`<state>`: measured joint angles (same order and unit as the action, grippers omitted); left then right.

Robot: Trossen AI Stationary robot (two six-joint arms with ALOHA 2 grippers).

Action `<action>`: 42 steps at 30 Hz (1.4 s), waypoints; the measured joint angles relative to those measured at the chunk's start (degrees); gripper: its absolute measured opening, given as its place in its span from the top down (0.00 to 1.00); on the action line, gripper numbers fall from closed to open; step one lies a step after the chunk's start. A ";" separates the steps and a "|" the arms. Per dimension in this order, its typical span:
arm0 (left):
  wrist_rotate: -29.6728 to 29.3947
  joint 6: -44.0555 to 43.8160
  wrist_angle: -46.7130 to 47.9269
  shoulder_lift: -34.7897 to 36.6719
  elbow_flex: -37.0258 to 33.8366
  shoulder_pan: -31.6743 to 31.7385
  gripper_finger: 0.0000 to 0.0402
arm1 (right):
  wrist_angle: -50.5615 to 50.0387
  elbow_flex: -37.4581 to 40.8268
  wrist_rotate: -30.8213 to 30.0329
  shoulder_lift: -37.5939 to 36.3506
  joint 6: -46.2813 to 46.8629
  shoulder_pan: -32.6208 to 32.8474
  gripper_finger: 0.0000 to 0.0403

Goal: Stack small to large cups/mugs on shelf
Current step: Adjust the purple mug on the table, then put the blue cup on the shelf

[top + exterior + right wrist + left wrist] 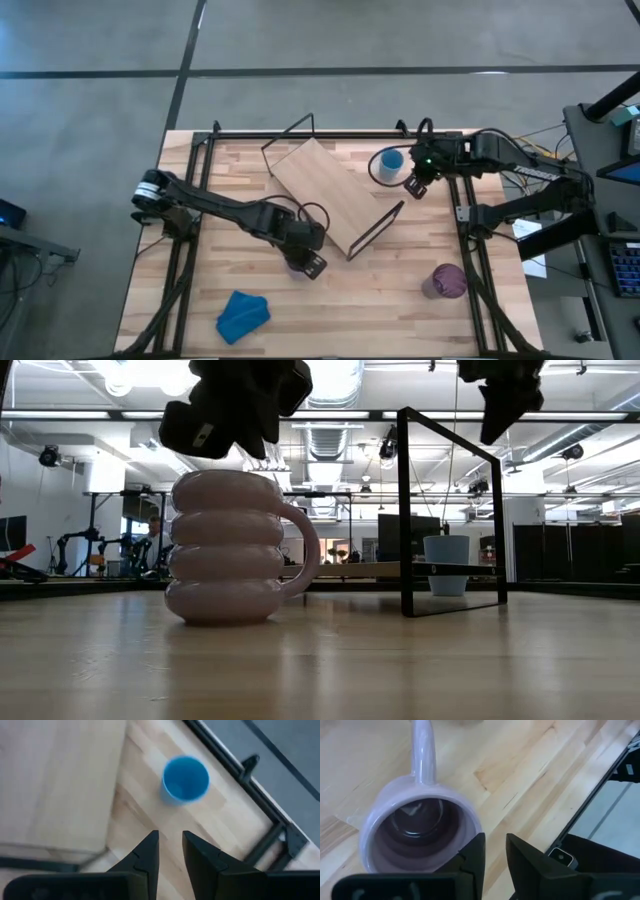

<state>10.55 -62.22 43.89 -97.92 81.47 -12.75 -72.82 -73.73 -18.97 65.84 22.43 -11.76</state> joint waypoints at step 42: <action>-10.14 2.69 9.48 17.51 -1.40 0.26 0.85 | -2.88 -8.55 11.42 8.77 -10.67 -1.78 0.80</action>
<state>0.40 -59.53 53.37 -80.42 80.07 -12.49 -75.70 -82.28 -7.55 74.61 11.77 -13.54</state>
